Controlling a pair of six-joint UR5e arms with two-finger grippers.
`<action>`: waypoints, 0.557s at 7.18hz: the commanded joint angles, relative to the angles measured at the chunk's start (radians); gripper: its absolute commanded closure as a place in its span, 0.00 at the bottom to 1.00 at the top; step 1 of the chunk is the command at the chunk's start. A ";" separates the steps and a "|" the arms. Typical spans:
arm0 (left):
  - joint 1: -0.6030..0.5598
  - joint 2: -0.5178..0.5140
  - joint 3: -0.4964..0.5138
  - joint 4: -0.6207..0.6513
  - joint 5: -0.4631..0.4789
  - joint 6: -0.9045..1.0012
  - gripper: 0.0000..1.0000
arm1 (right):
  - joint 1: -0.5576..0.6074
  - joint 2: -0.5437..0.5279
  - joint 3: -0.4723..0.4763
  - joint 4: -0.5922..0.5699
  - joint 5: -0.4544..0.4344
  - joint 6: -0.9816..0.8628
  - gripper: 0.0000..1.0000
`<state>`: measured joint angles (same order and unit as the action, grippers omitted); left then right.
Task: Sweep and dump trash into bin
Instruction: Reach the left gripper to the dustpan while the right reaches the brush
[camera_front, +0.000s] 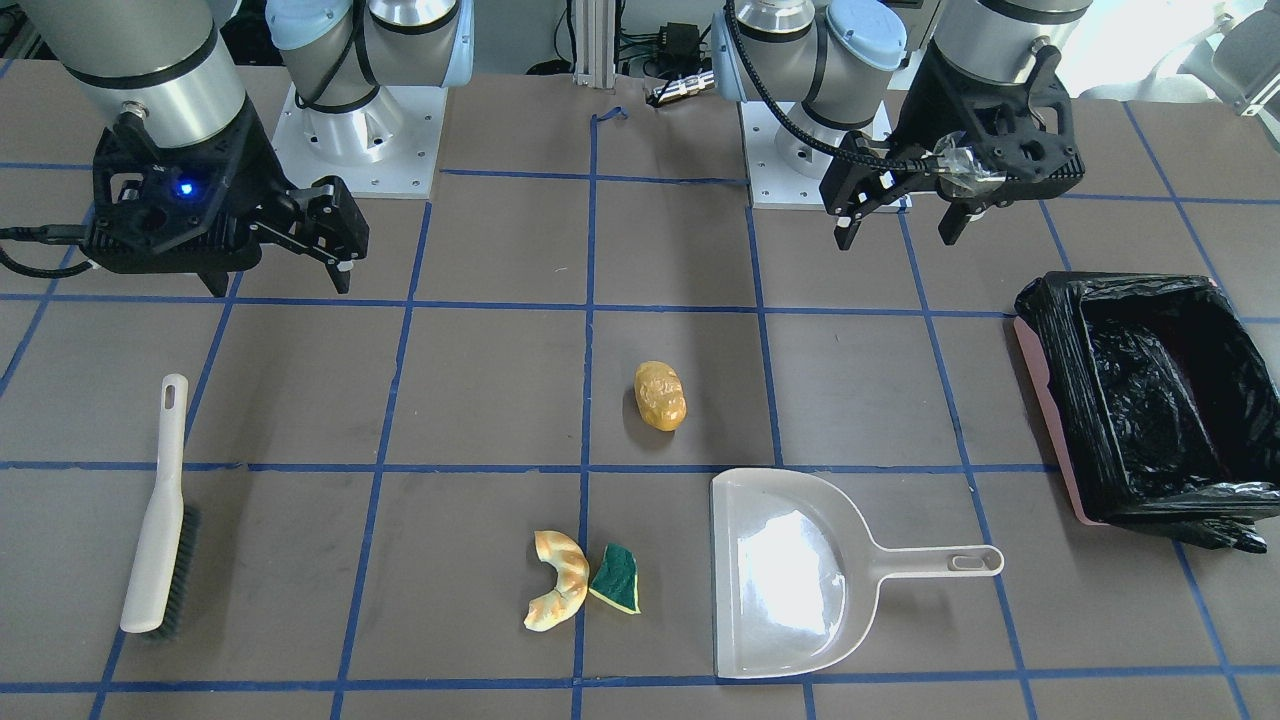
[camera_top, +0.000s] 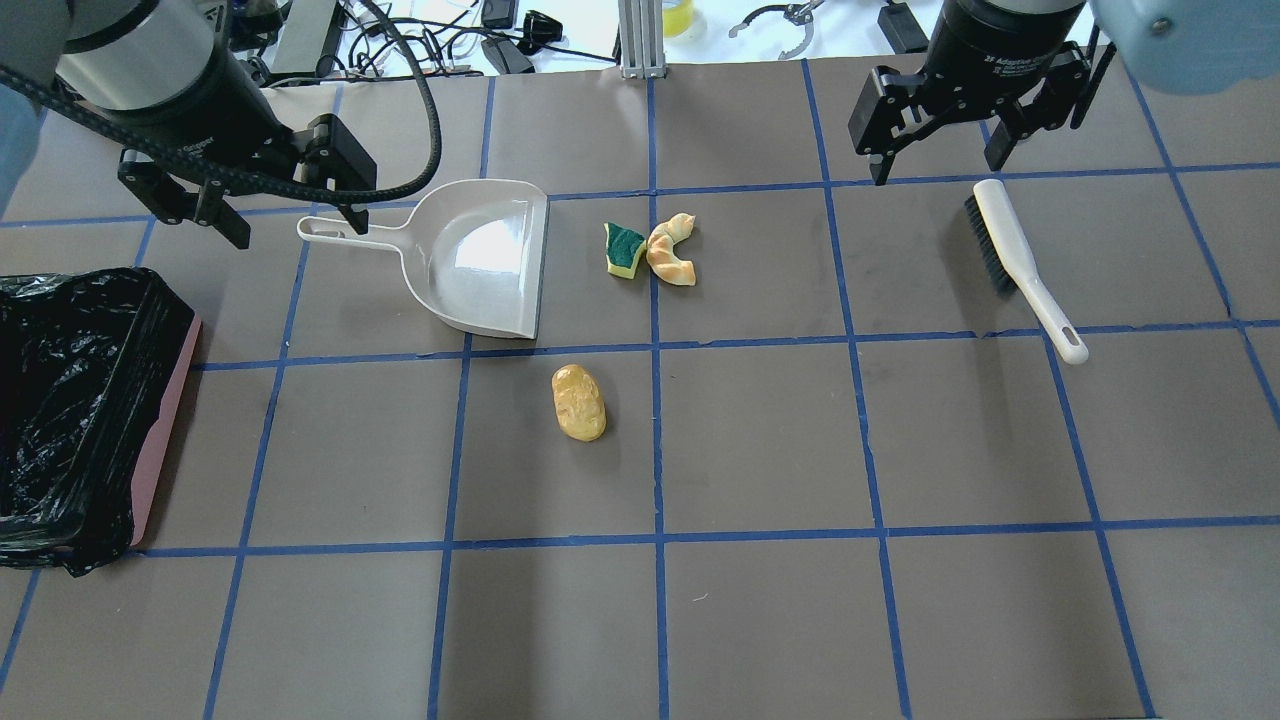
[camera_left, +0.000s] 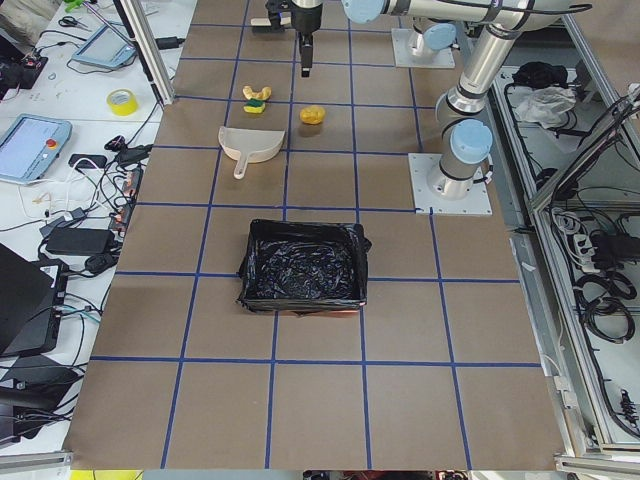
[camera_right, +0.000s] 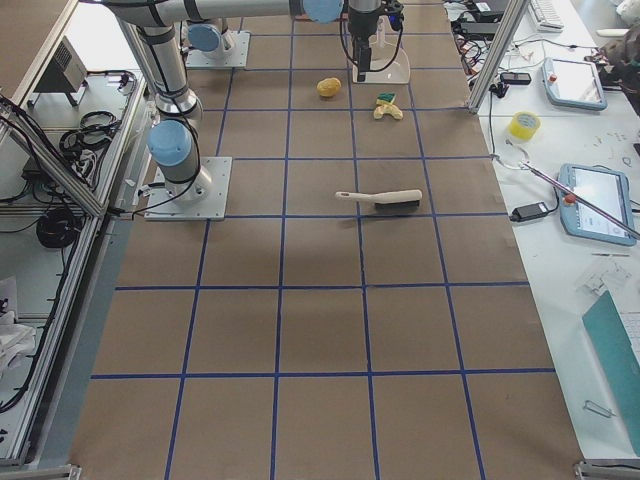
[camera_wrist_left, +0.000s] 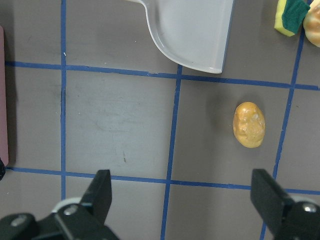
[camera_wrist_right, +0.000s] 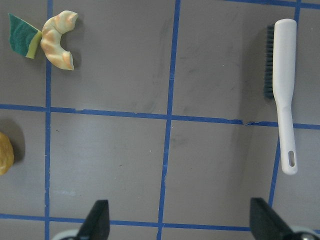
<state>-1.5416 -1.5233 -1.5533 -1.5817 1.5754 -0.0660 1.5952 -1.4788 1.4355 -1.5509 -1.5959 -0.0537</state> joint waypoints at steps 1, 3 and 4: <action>0.000 0.000 -0.002 0.000 0.000 0.000 0.00 | -0.003 0.006 0.003 0.003 -0.001 -0.003 0.00; 0.000 0.000 -0.001 0.000 0.000 0.003 0.00 | -0.044 0.024 0.011 -0.017 0.002 -0.014 0.00; 0.000 0.002 -0.001 0.000 0.002 0.068 0.00 | -0.122 0.040 0.043 -0.078 0.001 -0.087 0.00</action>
<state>-1.5416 -1.5228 -1.5541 -1.5815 1.5758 -0.0473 1.5440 -1.4552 1.4525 -1.5778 -1.5941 -0.0822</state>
